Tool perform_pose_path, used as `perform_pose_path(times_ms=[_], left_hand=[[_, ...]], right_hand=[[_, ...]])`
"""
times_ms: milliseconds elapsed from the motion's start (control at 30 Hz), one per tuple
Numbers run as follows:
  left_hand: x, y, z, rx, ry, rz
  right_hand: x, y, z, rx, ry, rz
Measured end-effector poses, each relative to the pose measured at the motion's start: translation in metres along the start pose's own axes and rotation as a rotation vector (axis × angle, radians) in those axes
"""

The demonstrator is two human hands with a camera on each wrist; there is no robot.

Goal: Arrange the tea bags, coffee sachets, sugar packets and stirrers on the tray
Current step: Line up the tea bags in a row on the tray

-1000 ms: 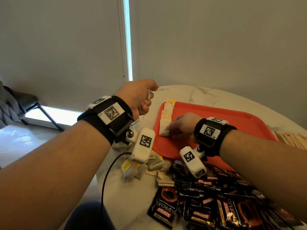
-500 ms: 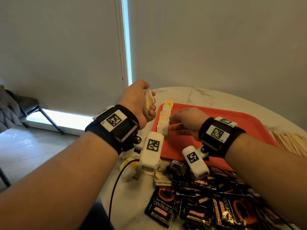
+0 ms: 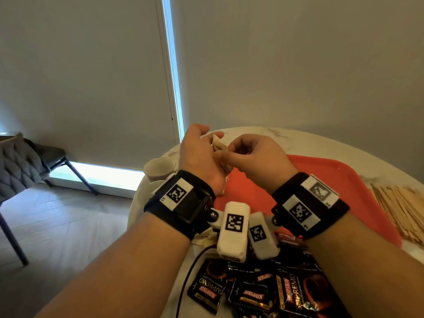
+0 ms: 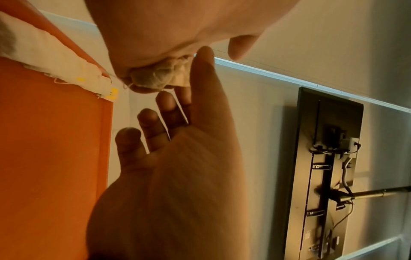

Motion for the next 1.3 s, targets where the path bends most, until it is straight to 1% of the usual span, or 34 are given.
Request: perform_pose_path(times_ms=[100, 167, 233, 333, 400, 533, 600, 667, 767, 867, 967, 1033, 1133, 1200, 1300], left_hand=[[-0.007, -0.004, -0.003, -0.027, -0.025, 0.046], [-0.008, -0.006, -0.001, -0.042, -0.024, 0.055], [-0.005, -0.006, 0.003, -0.053, -0.014, 0.092], [0.0, -0.007, 0.009, -0.086, 0.014, 0.217], [0.001, -0.008, 0.009, -0.116, 0.01, 0.273], [-0.005, -0.011, 0.006, -0.198, -0.094, 0.446], [-0.005, -0.011, 0.006, -0.253, -0.091, 0.538], [-0.002, -0.007, 0.007, -0.311, -0.051, 0.577], [0.006, 0.001, 0.012, -0.358, 0.031, 0.545], [0.01, 0.007, 0.013, -0.363, 0.063, 0.5], [0.013, 0.01, 0.012, -0.357, 0.09, 0.499], [0.016, 0.011, 0.012, -0.327, 0.104, 0.513], [0.024, 0.013, 0.013, -0.25, 0.161, 0.488], [0.032, 0.018, 0.009, -0.221, 0.214, 0.39], [0.036, 0.027, 0.001, -0.225, 0.192, 0.196]], right_hand=[[0.008, 0.011, 0.001, -0.072, 0.033, 0.078], [0.011, 0.016, 0.002, -0.119, 0.024, 0.182], [0.013, 0.02, 0.003, -0.154, 0.012, 0.376], [0.018, 0.023, 0.006, -0.173, 0.022, 0.703], [0.022, 0.026, 0.008, -0.165, 0.046, 0.768], [0.022, 0.027, 0.008, -0.134, 0.031, 0.758], [0.021, 0.027, 0.009, -0.109, 0.038, 0.736], [0.022, 0.026, 0.011, -0.079, 0.058, 0.716], [0.023, 0.028, 0.01, -0.064, 0.065, 0.648], [0.017, 0.03, 0.008, -0.068, 0.002, 0.532], [0.016, 0.031, 0.007, -0.08, 0.039, 0.448], [0.015, 0.031, 0.007, -0.098, 0.049, 0.404], [0.011, 0.035, 0.009, -0.163, 0.038, 0.364], [0.008, 0.044, 0.013, -0.238, 0.045, 0.36], [-0.003, 0.06, 0.016, -0.372, 0.024, 0.332]])
Point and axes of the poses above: each hand's wrist, its own z-axis towards the middle knuckle, its own x-axis out of the back of the hand, y = z × x, the point moved 7 cm from there along z, towards the middle knuckle, and after that the axes turned 1 degree about x, right-handed, at the moved point
